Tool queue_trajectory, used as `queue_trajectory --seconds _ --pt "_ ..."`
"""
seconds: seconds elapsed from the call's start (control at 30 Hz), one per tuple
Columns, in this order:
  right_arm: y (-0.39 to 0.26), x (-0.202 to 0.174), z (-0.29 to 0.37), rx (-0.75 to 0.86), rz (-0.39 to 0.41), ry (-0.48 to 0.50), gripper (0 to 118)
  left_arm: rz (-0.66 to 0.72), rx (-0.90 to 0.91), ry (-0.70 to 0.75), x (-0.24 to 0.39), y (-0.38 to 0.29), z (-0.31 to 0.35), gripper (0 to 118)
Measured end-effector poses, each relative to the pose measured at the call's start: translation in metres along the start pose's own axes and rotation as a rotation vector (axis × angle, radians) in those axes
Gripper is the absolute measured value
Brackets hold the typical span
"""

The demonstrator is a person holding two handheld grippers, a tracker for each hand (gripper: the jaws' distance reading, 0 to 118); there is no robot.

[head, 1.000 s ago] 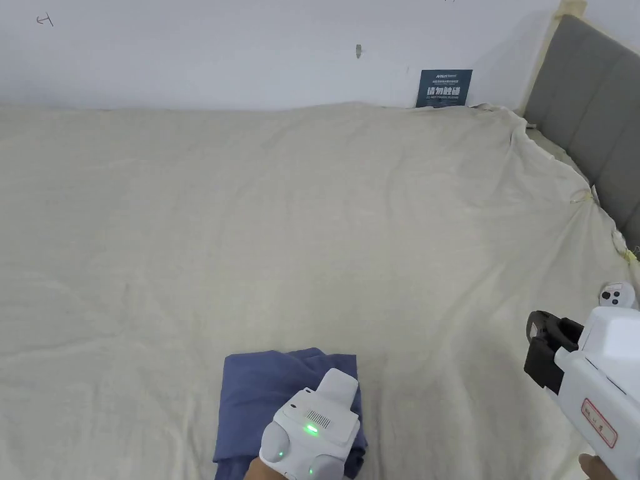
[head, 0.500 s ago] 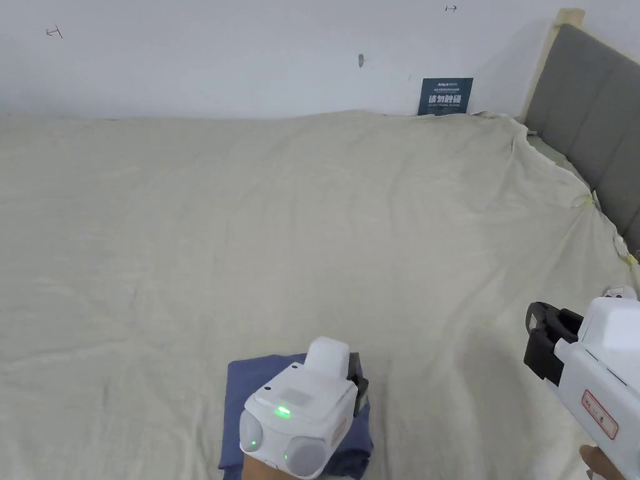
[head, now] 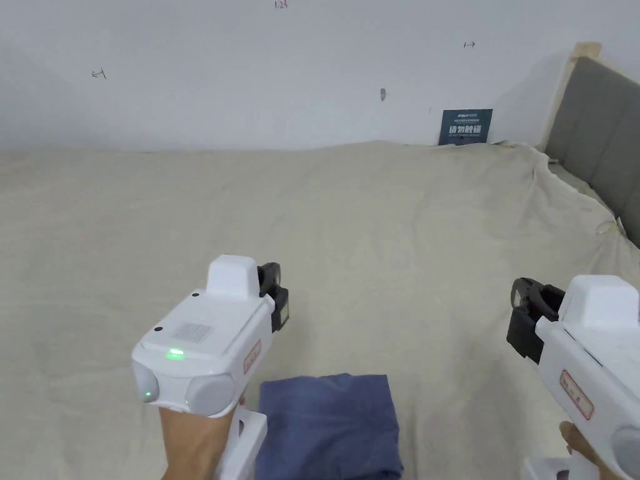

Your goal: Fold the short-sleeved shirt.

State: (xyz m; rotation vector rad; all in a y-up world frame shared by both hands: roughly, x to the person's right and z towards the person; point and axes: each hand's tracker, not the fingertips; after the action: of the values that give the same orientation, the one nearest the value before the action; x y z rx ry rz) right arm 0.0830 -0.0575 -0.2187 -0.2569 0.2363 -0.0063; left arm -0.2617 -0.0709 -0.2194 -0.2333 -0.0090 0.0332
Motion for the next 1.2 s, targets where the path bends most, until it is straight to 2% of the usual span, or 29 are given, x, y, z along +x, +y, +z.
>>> queue_trajectory --seconds 0.4,0.77,0.9,1.2 --pt "0.005 -0.037 -0.010 0.097 0.022 0.033 0 0.015 0.111 0.212 -0.063 0.007 0.037 0" --pt "-0.006 -0.055 -0.018 0.133 0.018 0.037 0 0.036 0.109 0.230 -0.073 -0.004 0.044 0" --pt "-0.029 -0.072 -0.030 0.070 0.021 0.052 0 0.045 0.079 0.214 -0.074 -0.012 0.046 0" --pt "-0.124 -0.111 -0.075 -0.170 0.031 0.151 0 0.104 -0.026 0.165 -0.087 -0.043 0.053 0"
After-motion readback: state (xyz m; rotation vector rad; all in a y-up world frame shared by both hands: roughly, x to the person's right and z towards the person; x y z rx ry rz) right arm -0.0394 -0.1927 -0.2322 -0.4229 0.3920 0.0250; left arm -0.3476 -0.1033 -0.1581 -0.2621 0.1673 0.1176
